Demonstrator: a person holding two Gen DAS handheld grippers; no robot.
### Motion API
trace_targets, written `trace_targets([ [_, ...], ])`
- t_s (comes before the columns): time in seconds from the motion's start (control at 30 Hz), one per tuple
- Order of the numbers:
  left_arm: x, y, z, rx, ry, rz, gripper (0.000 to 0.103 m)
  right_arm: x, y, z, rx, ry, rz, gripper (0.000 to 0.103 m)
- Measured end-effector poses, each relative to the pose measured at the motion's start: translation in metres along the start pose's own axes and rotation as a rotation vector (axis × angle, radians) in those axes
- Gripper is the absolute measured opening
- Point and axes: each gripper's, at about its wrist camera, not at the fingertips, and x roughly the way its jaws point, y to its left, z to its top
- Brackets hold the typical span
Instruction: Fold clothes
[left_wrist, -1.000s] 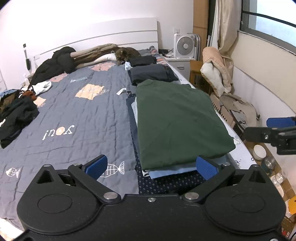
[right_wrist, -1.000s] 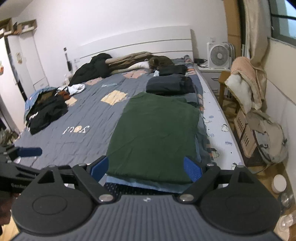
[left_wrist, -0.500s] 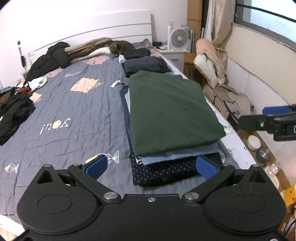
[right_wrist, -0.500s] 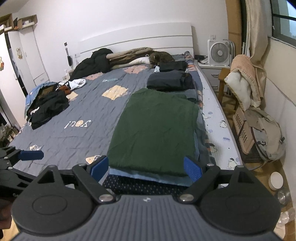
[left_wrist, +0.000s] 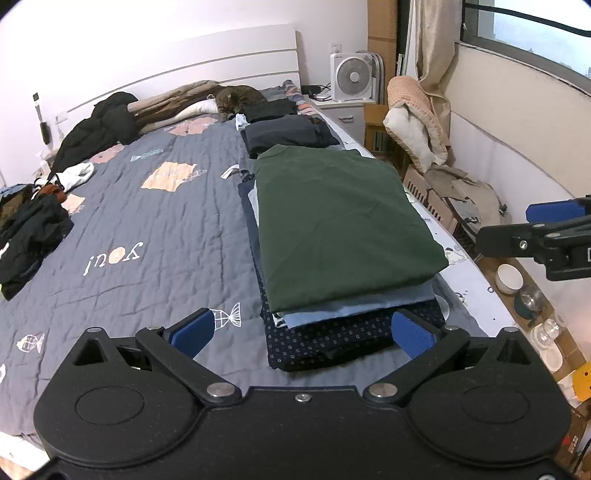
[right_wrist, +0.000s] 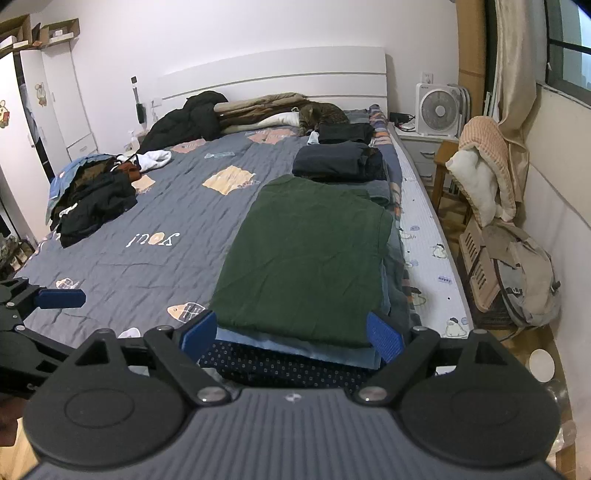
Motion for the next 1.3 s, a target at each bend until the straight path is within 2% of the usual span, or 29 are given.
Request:
trace_targets([
  [0.5,0.002,0.002,0.002,0.004,0.002,-0.006,0.103,0.002,0.002,0.0,-0.019,0.018,-0.008,0.088],
  [1.3,0.015,-0.015,-0.004,0.004,0.067,-0.083,0.103,-0.004,-0.011,-0.001,-0.012,0.033,-0.046,0.088],
])
